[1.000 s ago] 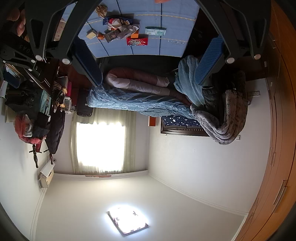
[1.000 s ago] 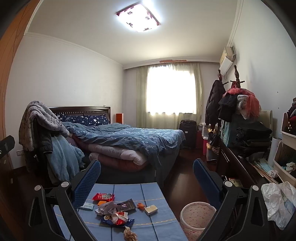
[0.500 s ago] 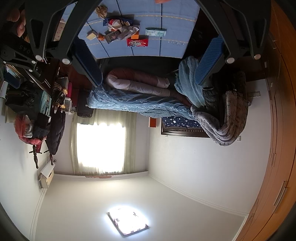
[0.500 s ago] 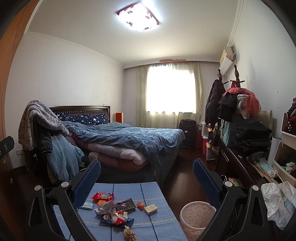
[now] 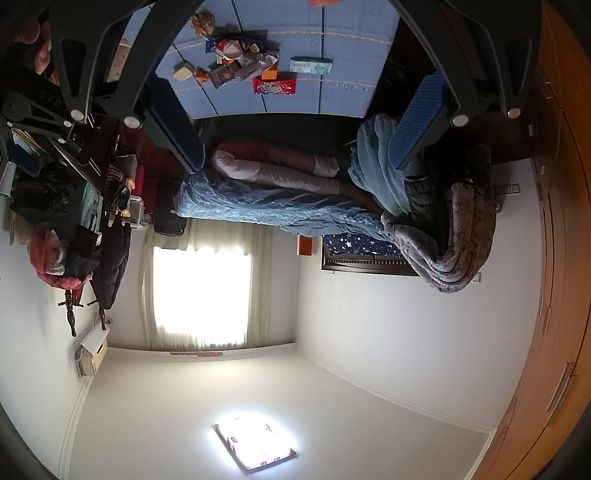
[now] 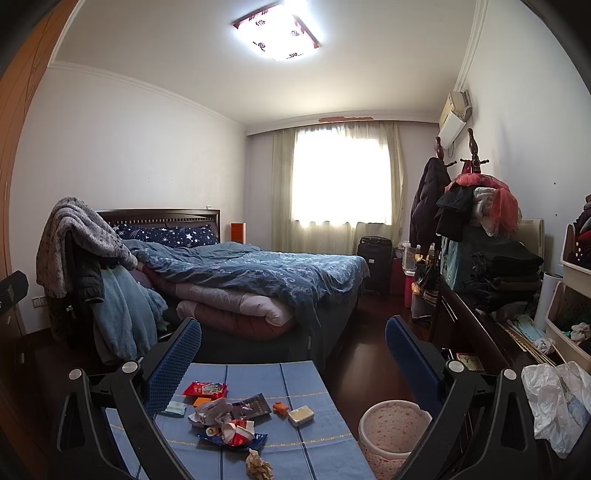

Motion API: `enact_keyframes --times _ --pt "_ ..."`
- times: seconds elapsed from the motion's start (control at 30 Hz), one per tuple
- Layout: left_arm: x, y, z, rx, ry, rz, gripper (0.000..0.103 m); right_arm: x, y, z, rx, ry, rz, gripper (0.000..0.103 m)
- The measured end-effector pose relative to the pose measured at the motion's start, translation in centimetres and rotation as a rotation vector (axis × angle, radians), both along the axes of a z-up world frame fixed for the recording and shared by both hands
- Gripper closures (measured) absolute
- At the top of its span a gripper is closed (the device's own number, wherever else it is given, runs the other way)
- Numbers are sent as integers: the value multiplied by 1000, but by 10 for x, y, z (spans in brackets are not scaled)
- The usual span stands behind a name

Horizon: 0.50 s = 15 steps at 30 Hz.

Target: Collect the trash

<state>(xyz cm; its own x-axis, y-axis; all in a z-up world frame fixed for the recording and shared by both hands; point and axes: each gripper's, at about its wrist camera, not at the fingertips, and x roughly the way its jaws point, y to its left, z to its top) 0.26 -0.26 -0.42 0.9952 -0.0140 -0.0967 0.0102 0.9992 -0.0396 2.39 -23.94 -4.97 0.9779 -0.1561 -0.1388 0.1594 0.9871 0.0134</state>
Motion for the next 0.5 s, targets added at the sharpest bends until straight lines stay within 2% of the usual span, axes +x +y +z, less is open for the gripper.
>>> enact_keyframes --times 0.33,0.43,0.5 --pt "2 0 -13 -5 16 6 3 0 -1 0 2 6 0 4" --pt "14 0 -24 -7 52 18 3 1 -4 -7 5 13 -5 4" --pt "32 1 -37 -1 109 27 3 7 -7 -17 11 34 -10 4"
